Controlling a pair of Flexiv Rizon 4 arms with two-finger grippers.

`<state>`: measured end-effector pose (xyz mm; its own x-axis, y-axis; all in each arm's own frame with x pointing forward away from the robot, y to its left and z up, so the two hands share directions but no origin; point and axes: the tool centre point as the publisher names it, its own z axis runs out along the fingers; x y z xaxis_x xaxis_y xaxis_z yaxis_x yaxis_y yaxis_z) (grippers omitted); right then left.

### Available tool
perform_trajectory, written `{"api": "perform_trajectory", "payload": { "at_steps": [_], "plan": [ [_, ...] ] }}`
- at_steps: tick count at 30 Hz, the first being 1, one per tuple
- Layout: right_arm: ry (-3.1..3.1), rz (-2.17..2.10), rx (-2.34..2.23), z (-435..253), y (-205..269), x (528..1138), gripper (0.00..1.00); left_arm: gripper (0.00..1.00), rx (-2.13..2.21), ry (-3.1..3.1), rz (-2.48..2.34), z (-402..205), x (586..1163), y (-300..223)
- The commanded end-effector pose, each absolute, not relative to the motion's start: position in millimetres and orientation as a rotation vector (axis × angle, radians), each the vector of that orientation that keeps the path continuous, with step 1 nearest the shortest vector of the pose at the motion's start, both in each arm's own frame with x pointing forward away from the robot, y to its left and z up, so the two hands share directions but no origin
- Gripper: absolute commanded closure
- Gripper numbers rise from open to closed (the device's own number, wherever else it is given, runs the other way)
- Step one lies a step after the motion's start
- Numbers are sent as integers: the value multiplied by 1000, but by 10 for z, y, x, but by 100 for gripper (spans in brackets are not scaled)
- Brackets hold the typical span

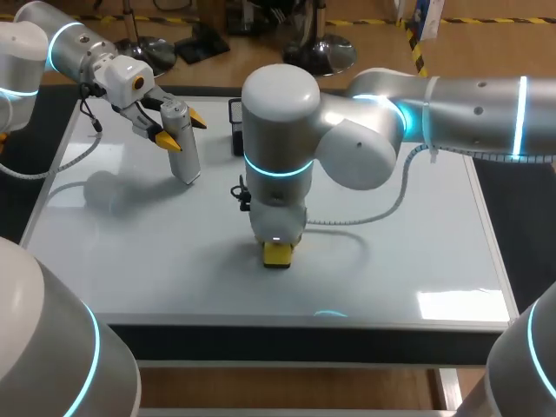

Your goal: Pick up the inspection probe, press it on each red-marked spot on the whiteboard one by one, put down the probe, pick up the eraser, and wipe off all the red marks.

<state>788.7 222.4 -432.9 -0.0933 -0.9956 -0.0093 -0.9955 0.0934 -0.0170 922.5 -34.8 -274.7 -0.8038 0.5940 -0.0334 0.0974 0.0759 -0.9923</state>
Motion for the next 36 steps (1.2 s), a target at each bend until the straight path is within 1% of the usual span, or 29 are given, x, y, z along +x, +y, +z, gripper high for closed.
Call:
{"api": "perform_trajectory", "payload": {
  "at_steps": [1,16,24,36],
  "plan": [
    [2336,-19,-2082,-4408,2054,7903,100,100,-690,-1978,1775,-2740,9236,-339],
    [2477,-82,-1969,-4437,1459,7947,100,100,-690,-1978,1775,-2740,9236,-339],
    [2478,-88,-1960,-4369,1425,8012,100,100,-690,-1978,1775,-2740,9236,-339],
    [2409,-64,-2031,-3930,1449,8170,100,100,-690,-1978,1775,-2740,9236,-339]
  ]
}}
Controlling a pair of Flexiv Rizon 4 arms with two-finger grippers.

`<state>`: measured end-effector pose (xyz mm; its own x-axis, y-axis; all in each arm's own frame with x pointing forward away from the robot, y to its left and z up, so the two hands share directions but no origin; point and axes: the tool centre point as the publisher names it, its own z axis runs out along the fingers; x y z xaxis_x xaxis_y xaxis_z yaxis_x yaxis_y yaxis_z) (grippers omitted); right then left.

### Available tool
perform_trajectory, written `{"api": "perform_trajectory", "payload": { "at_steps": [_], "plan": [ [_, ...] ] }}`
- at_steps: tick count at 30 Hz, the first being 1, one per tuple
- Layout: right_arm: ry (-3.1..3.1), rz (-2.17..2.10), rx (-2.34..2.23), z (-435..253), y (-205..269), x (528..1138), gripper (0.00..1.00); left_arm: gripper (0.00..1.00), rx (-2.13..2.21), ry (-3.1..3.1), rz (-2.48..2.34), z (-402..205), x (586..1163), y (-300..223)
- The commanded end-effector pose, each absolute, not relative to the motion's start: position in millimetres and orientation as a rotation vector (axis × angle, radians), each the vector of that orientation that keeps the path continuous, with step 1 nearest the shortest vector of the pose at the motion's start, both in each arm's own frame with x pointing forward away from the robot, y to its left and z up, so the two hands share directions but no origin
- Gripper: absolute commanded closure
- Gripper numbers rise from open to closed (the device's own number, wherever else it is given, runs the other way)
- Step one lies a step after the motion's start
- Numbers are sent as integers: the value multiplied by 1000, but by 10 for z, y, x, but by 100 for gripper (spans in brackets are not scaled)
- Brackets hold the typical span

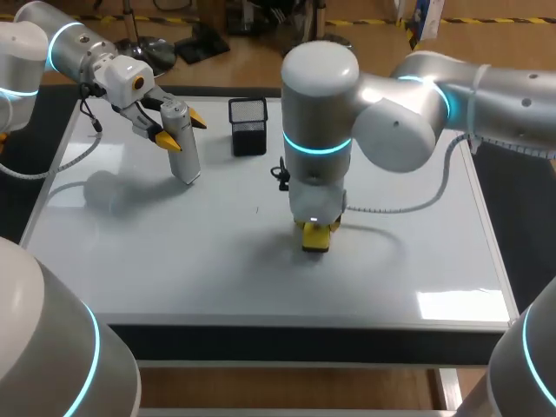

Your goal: Pick up the inspection probe, press it on each red-marked spot on the whiteboard one by one, put down the probe, pick up the eraser, and wipe off all the red marks.

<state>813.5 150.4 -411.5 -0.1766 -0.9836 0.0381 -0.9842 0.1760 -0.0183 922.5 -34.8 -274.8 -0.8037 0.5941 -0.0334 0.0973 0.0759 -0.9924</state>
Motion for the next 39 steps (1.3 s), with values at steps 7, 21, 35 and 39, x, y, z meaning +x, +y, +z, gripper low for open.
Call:
{"api": "perform_trajectory", "payload": {
  "at_steps": [7,21,35,39],
  "plan": [
    [-2403,57,2025,-3844,1445,8253,100,100,-690,-1978,1775,-2740,9236,-339],
    [-2403,57,2025,-3844,1445,8253,100,100,-690,-1978,1775,-2740,9236,-339],
    [-2367,112,2053,-3818,1452,8731,100,100,-690,-1978,1775,-2740,9236,-339],
    [-2360,97,2059,-3852,1440,8996,100,100,-690,-1978,1775,-2740,9236,-339]
  ]
}}
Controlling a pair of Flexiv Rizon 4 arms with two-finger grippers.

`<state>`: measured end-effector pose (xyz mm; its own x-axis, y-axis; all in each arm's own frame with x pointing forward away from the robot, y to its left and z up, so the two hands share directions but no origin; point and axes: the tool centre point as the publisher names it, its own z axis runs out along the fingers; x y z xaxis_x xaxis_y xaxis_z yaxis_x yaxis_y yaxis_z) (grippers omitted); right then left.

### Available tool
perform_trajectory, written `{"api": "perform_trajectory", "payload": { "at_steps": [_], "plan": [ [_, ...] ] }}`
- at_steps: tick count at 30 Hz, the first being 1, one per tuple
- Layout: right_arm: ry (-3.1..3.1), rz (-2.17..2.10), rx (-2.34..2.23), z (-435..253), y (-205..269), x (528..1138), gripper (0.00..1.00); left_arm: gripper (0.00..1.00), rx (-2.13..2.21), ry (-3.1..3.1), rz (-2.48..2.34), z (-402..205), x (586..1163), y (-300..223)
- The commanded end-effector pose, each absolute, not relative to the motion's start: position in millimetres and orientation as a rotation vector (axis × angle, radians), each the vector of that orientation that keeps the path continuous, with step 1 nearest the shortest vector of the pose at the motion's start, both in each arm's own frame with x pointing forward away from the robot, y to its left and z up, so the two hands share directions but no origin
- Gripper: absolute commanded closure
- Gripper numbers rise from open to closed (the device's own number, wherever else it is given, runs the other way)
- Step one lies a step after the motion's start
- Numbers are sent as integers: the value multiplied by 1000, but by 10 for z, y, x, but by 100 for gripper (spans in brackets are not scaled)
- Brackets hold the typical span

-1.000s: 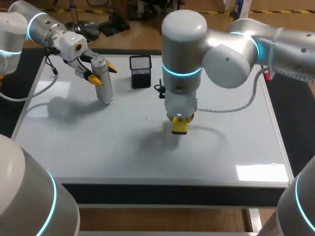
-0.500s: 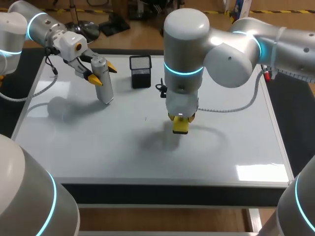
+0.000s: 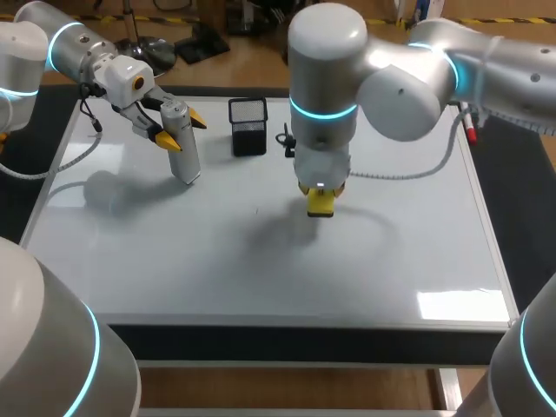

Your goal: Pick up the inspection probe, press it on each red-marked spot on the whiteboard one by one, put down the probe, pick up the eraser, and wipe off all the red marks.

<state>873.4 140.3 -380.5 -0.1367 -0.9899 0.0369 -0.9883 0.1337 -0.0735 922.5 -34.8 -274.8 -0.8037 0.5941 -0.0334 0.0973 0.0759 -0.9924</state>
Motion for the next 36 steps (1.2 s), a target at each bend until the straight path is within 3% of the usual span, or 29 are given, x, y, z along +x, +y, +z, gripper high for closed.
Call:
{"api": "perform_trajectory", "payload": {
  "at_steps": [1,19,36],
  "plan": [
    [2373,-97,-2071,-3861,1442,9040,100,100,-690,-1978,1775,-2740,9236,-339],
    [2384,-78,-2064,-3965,1481,10135,100,100,-690,-1978,1775,-2740,9236,-339],
    [2351,-65,-2077,-4110,1542,10404,100,100,-690,-1978,1775,-2740,9236,-339]
  ]
}}
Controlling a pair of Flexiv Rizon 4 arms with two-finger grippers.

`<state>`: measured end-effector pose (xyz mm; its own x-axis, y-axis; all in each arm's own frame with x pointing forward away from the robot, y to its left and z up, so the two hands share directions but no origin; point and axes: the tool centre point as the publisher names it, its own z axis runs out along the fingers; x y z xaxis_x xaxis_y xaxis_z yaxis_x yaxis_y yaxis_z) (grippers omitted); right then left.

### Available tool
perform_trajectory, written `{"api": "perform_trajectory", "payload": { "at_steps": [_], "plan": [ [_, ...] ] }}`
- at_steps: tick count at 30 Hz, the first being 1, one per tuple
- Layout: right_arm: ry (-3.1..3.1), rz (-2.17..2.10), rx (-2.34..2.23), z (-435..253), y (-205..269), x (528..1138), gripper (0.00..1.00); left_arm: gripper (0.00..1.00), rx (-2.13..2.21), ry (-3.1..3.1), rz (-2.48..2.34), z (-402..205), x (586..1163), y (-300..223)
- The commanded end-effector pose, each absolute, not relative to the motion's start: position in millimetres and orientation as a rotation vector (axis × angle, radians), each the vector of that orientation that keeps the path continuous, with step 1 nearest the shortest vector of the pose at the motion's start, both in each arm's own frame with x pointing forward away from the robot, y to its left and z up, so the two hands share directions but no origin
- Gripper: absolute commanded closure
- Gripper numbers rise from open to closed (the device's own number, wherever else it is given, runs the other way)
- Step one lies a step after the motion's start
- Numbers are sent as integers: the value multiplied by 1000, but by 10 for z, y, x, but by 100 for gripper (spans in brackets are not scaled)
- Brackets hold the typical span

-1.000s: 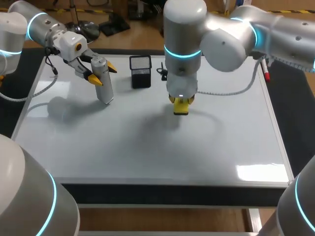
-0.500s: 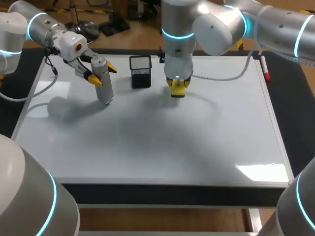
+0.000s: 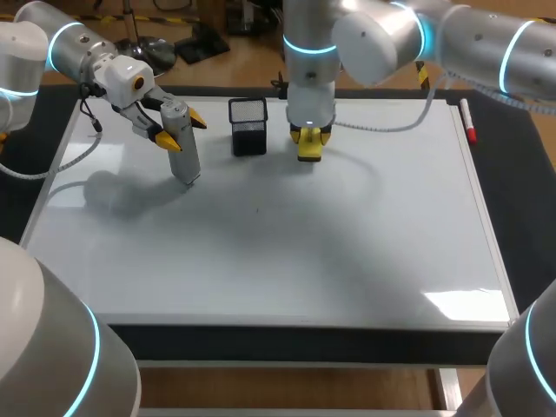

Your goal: Pick up the inspection probe, press it on each red-marked spot on the whiteboard one by one, put down the probe, pick up the eraser, and wipe off all the red marks.

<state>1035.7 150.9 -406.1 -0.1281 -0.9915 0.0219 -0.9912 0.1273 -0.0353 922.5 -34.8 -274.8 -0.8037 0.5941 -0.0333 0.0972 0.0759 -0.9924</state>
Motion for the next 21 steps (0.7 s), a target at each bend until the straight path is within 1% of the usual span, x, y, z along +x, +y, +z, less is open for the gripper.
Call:
{"api": "perform_trajectory", "payload": {
  "at_steps": [1,21],
  "plan": [
    [2348,-64,-2080,-4126,1549,10410,100,100,-690,-1978,1775,-2740,9236,-339],
    [2350,-83,-2105,-4310,1548,10564,100,100,-690,-1978,1775,-2740,9236,-339]
  ]
}}
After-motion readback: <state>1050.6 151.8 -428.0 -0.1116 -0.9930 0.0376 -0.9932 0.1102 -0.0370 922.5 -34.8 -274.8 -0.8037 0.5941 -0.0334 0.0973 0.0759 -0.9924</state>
